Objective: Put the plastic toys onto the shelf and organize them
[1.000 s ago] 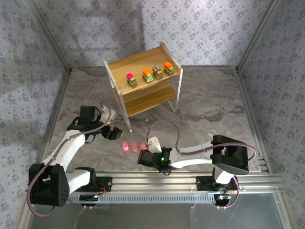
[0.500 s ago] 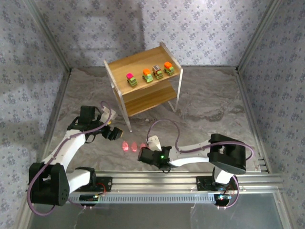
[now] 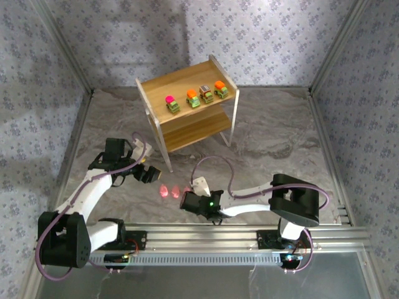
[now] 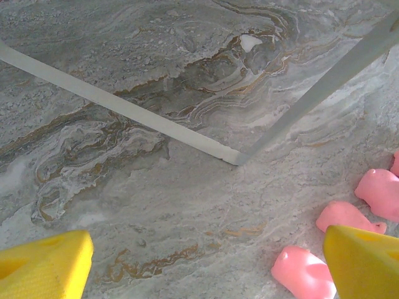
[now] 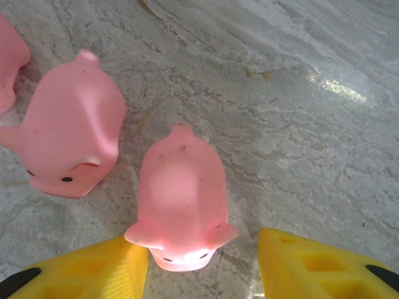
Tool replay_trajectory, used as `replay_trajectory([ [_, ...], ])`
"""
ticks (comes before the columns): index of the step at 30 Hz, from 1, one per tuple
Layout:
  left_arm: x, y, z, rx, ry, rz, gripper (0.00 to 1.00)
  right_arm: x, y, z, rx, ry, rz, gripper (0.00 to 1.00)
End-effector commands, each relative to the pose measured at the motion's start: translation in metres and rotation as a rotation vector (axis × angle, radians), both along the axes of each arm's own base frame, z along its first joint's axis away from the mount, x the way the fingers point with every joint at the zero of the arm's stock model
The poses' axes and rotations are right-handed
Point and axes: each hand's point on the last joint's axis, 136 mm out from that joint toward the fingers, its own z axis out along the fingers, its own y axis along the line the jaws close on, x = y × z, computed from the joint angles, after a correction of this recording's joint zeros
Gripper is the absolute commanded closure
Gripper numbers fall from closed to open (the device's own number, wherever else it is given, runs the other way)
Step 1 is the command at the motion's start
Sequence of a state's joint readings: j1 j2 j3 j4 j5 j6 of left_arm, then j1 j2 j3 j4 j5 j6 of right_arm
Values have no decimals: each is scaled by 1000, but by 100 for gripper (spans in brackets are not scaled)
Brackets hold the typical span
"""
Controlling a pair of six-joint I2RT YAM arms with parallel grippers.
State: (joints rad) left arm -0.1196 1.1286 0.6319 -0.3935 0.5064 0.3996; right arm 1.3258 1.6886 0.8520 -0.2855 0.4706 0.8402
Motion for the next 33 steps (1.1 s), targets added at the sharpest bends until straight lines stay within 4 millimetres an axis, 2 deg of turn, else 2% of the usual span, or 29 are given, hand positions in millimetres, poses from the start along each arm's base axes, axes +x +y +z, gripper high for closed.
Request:
replay_trajectory([
  [1, 3, -2, 5, -4, -8, -5, 5, 6, 1, -1, -29, -5, 14, 49],
  [12, 4, -1, 2, 5, -5, 2, 5, 8, 1, -3, -41, 4, 25, 60],
  [17, 5, -1, 1, 5, -2, 4, 5, 11, -3, 7, -32, -19, 16, 61],
  [26, 7, -1, 3, 6, -8, 5, 5, 25, 0, 56, 18, -83, 20, 61],
  [33, 7, -1, 2, 4, -9, 6, 5, 50, 8, 111, 110, -149, 23, 61],
])
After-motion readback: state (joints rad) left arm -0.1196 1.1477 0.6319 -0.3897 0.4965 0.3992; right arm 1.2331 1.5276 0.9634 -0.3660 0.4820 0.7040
